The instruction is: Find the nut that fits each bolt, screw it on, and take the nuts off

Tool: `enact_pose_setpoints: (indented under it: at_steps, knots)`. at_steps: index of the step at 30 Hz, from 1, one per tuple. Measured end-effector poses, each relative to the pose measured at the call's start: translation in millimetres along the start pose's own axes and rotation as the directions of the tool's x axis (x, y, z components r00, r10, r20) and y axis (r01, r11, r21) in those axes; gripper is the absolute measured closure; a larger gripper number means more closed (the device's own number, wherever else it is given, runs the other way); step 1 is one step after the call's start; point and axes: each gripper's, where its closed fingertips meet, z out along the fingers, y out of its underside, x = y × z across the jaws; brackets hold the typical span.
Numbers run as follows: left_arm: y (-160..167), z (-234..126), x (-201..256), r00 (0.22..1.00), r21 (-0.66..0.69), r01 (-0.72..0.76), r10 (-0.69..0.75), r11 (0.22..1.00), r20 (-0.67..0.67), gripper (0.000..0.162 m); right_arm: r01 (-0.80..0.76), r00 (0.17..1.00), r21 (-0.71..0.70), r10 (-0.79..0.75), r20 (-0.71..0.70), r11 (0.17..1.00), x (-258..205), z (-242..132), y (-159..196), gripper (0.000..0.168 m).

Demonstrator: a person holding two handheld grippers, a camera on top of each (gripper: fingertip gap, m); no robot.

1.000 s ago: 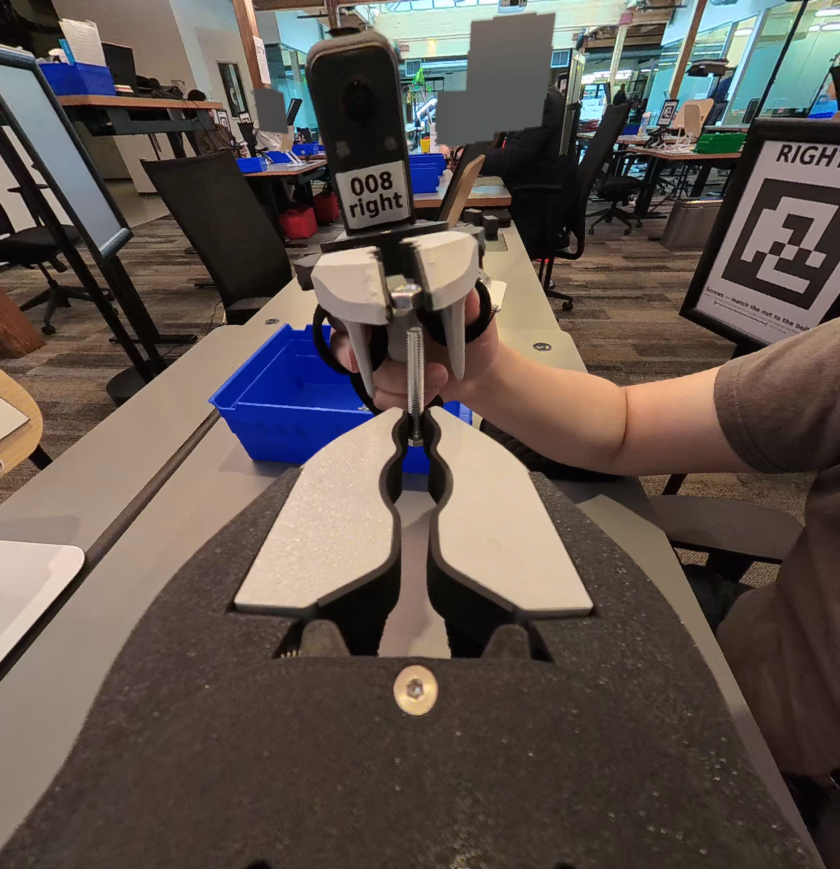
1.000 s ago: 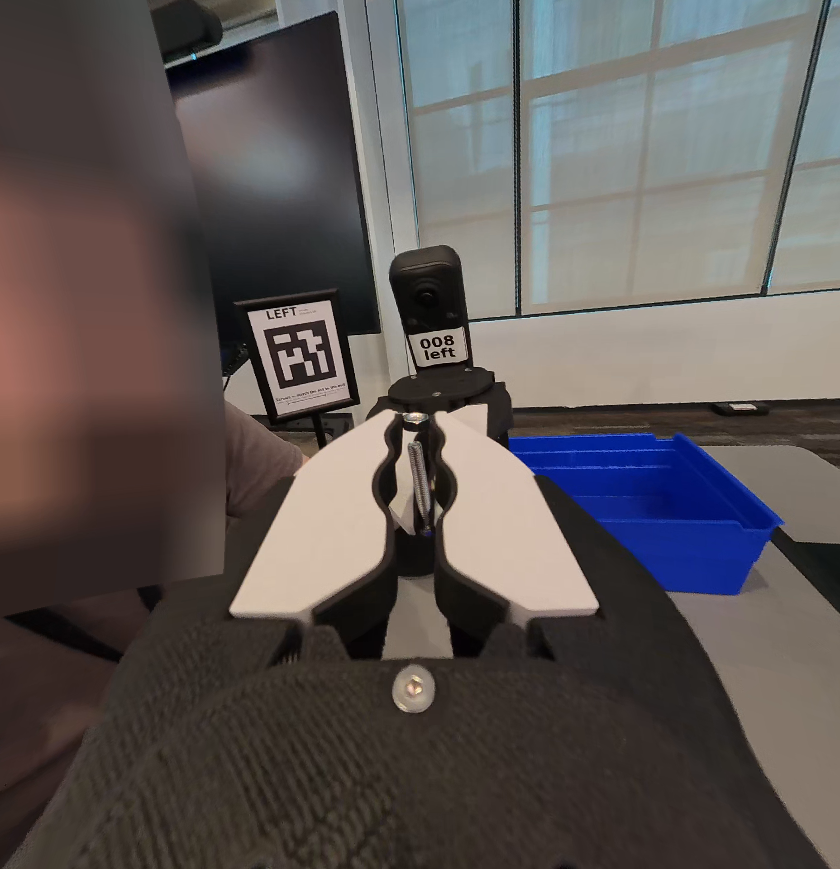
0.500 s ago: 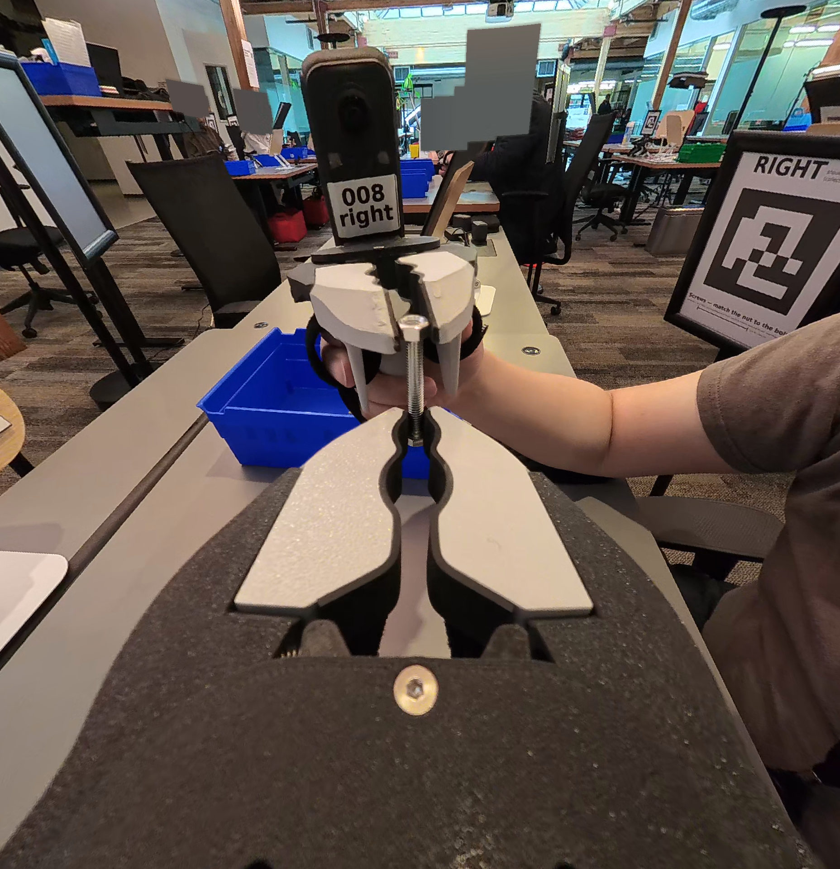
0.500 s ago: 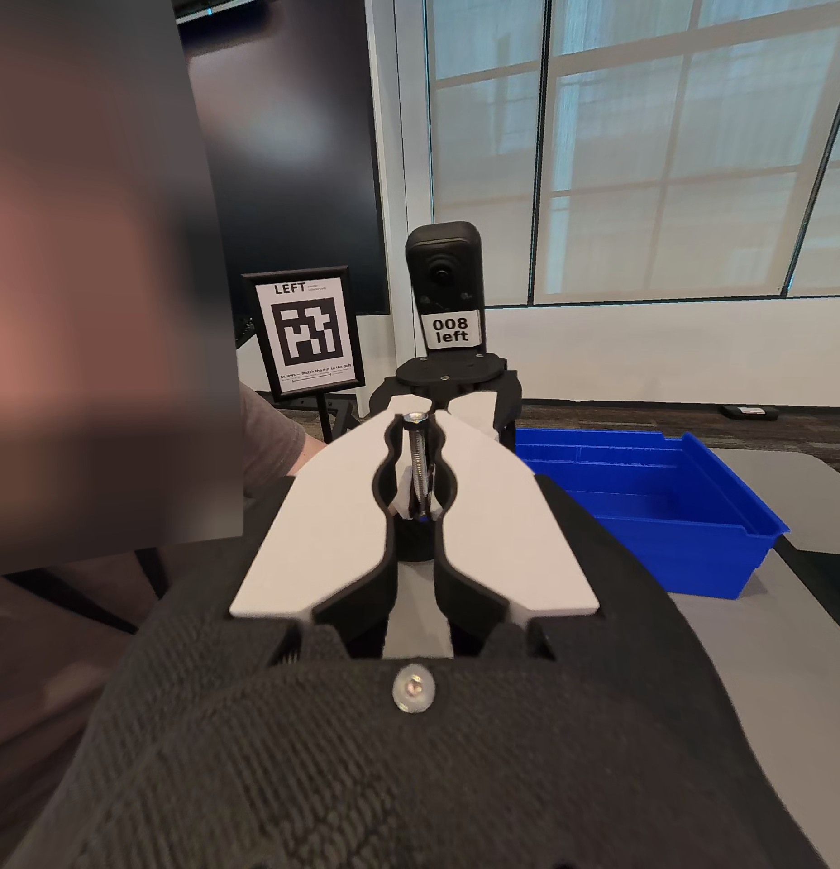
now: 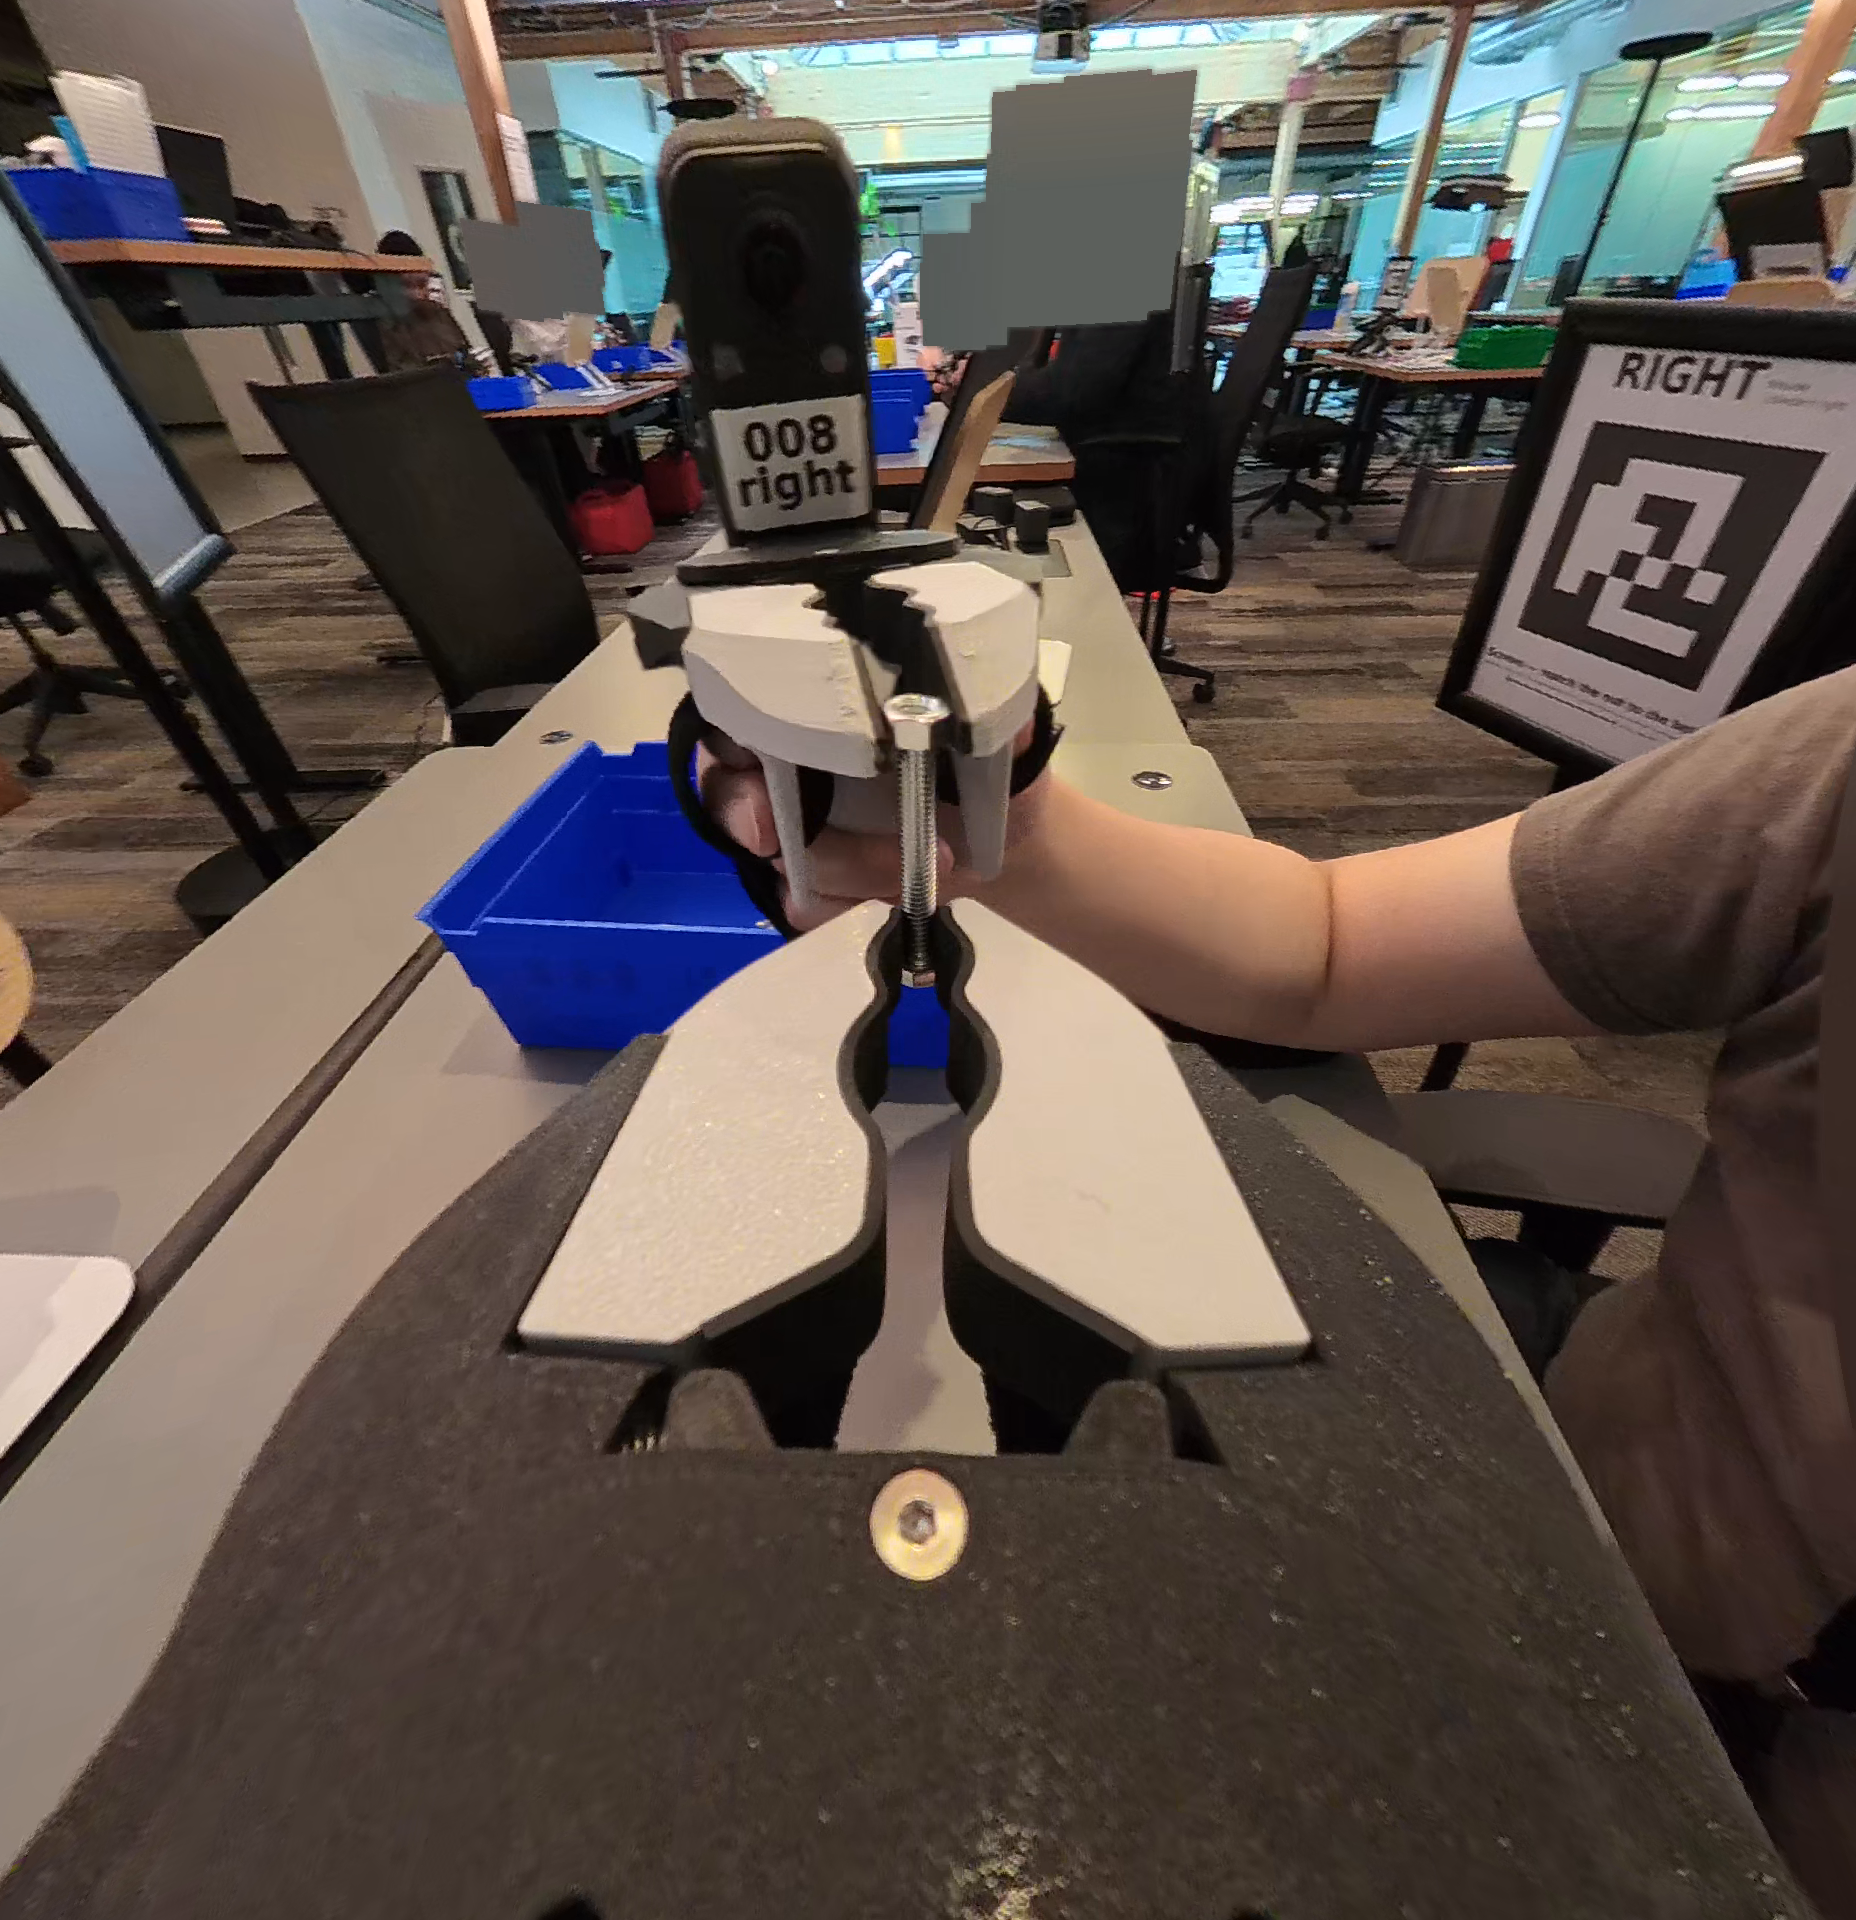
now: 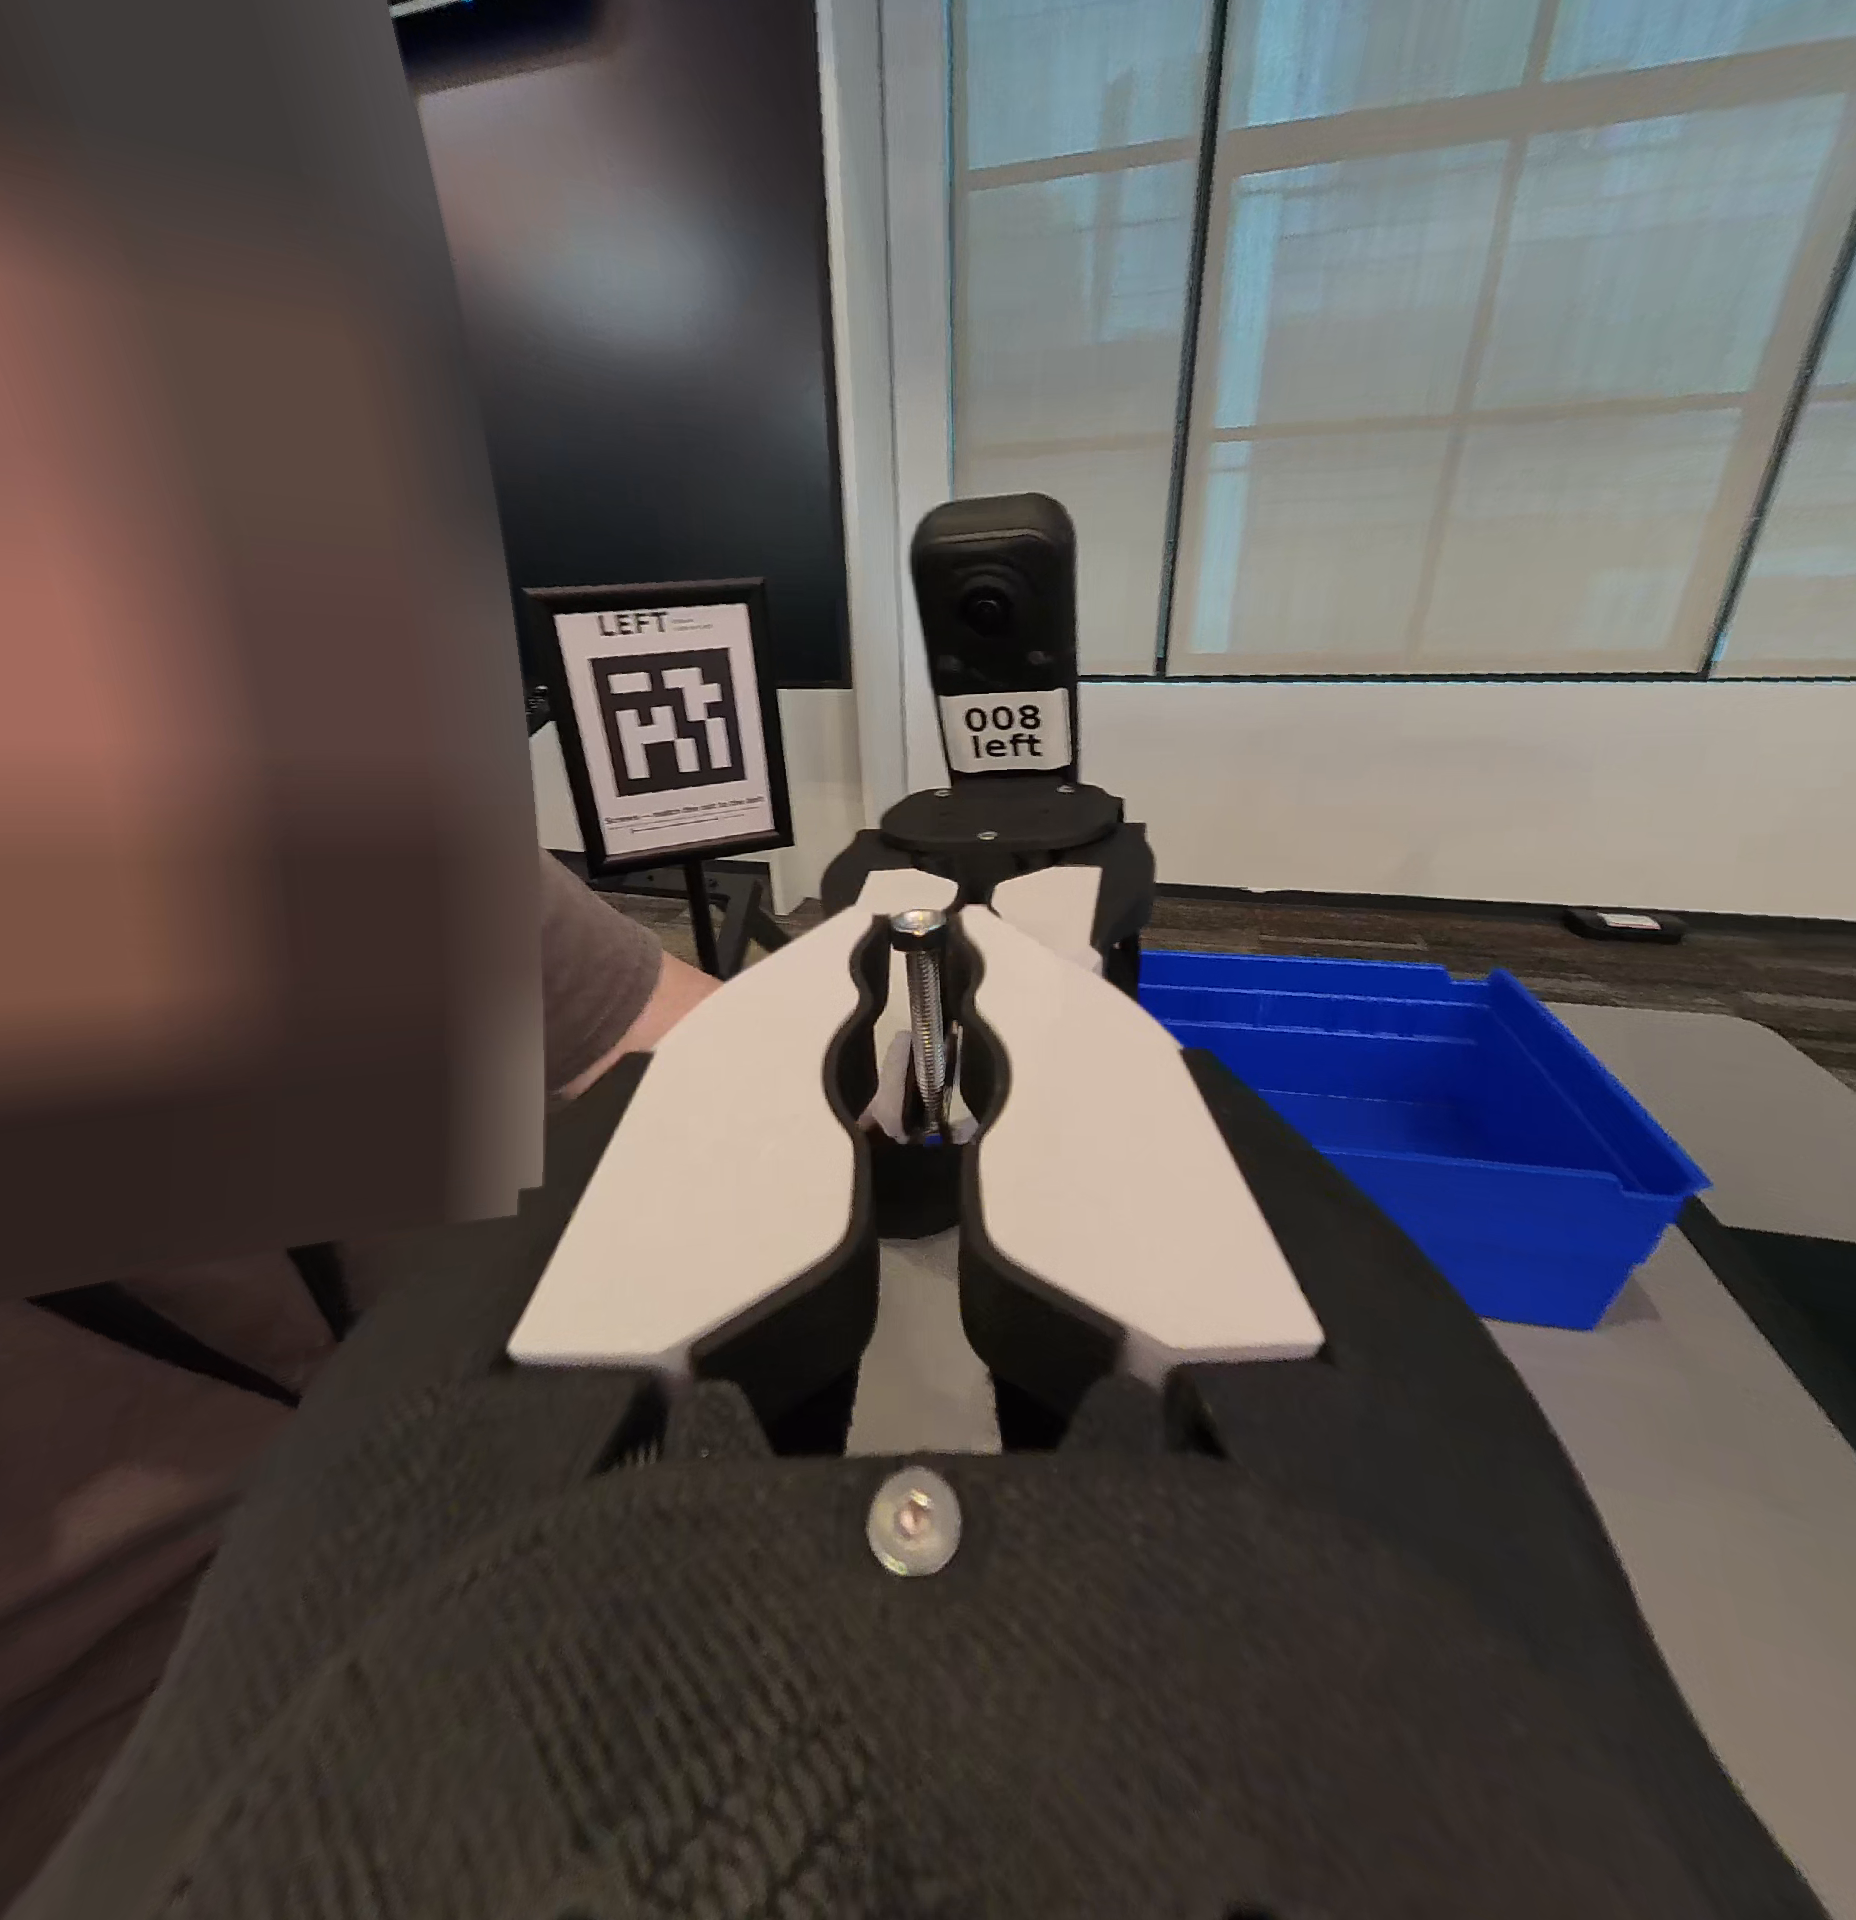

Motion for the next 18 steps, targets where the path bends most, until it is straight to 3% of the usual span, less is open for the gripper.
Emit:
enact_pose_setpoints:
  at_steps: [10, 18]
  knots:
    - [4.4, -9.4, -35.1, 0.97, -0.025, 0.017, -0.01, 1.0, 0.241, 0.157, 0.039, 0.942, -0.008, -0.04, -0.334, 0.999, 38.1, 0.6, 1.2, 0.157]
    - [6.4, -13.5, -46.2, 0.948, -0.026, 0.031, -0.022, 0.999, 0.319, 0.157, 0.093, 0.855, -0.012, -0.086, -0.512, 0.996, 50.9, 1.4, 1.9, 0.157]
